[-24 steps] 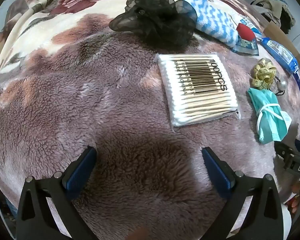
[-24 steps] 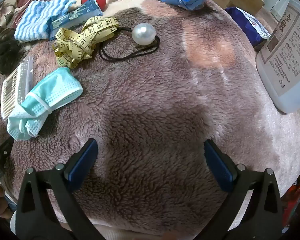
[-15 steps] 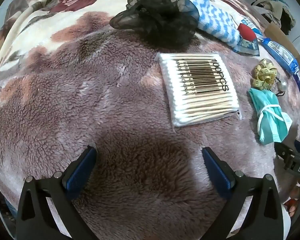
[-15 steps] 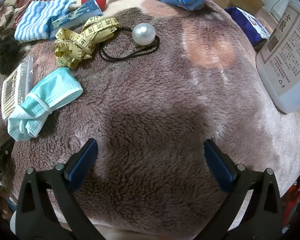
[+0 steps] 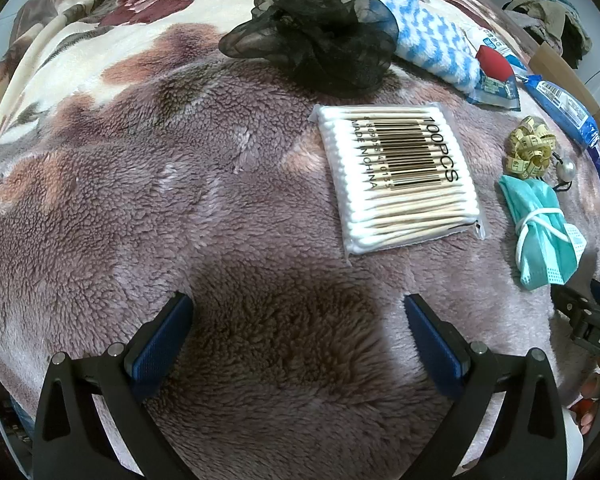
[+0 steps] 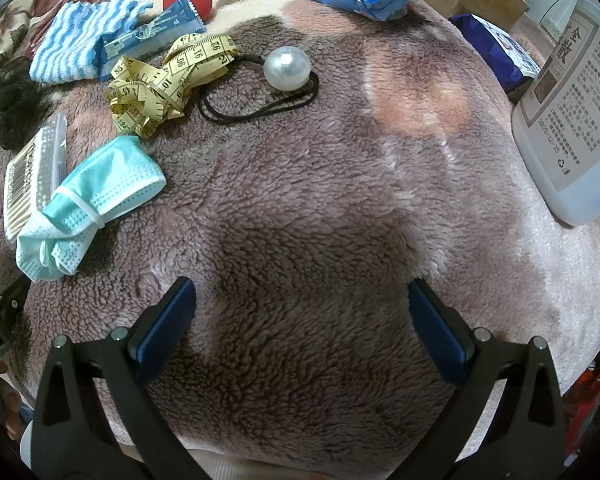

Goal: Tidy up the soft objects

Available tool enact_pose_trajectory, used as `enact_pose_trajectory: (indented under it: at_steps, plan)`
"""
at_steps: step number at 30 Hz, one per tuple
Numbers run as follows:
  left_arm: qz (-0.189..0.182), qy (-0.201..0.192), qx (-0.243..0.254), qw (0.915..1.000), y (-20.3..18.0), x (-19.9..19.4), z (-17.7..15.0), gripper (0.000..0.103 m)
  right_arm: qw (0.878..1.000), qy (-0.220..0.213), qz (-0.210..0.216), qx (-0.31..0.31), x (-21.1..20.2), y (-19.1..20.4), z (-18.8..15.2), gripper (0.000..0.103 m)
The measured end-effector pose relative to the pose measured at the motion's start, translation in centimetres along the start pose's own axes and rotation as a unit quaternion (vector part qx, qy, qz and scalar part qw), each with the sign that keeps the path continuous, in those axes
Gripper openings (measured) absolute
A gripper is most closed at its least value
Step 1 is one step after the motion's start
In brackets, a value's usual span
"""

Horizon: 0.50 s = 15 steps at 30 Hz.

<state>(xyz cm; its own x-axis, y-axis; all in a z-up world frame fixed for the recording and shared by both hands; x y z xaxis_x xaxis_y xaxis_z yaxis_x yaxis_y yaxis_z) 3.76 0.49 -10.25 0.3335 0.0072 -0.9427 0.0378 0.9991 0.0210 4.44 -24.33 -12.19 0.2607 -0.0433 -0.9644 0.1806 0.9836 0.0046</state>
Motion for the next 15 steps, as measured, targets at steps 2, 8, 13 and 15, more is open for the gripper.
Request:
enact_pose_trajectory:
  at_steps: [2,8,13,15]
  plan:
    - [0.0,0.0,0.0,1.0,0.06,0.02,0.0,0.103,1.0,0.0,0.0,0.0,0.0,0.0,0.0,0.103]
    - [0.0,-0.001,0.001,1.0,0.14,-0.14,0.01,0.103,1.0,0.0,0.0,0.0,0.0,0.0,0.0,0.103]
    - [0.001,-0.001,0.001,1.0,0.15,-0.16,0.02,0.103,1.0,0.0,0.0,0.0,-0.01,0.01,0.0,0.103]
    - [0.001,-0.001,0.001,1.0,0.1,-0.14,0.03,0.103,1.0,0.0,0.0,0.0,0.0,0.01,0.01,0.103]
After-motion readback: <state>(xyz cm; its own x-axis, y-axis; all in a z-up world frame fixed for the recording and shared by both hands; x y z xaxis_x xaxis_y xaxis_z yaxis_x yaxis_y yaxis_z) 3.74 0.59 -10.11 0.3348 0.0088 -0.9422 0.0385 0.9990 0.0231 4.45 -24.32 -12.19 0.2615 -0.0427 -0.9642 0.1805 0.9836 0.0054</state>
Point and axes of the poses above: each gripper's, at about its wrist camera, not at the fingertips, and x roughly the way its jaws point, y to its left, z to its top, the point moved 10 cm from there along x, roughly the way its jaws point, and after that the axes turned 11 degrees about x, right-handed, at the moved point
